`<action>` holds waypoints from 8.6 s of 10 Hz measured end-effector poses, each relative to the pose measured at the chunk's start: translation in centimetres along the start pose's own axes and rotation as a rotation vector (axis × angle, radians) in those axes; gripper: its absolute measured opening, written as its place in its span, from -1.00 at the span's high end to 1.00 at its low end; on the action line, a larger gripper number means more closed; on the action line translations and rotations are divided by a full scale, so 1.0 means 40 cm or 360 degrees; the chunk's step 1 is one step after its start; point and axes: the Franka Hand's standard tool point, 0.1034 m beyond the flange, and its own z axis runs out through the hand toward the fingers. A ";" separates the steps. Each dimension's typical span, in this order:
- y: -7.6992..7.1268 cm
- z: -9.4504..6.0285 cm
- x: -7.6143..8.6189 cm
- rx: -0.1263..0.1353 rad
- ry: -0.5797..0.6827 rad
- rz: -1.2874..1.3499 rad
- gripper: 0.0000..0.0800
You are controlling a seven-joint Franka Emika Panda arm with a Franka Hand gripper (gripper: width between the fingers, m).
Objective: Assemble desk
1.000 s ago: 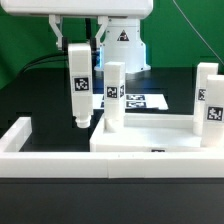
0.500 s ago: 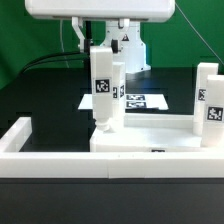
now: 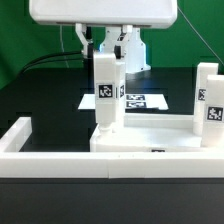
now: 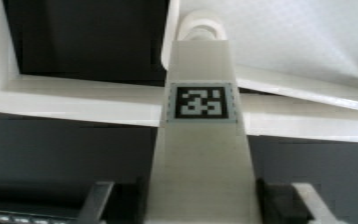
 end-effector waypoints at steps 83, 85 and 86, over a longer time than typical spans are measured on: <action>0.014 0.058 -0.013 0.0025 -0.0495 0.0265 0.29; 0.014 0.058 -0.013 0.0023 -0.0495 0.0275 0.28; 0.014 0.058 -0.013 0.0018 -0.0496 0.0308 0.28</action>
Offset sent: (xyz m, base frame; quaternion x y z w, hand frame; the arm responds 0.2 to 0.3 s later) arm -0.0056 -0.0037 -0.0038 0.0015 0.0014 -0.0040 1.0000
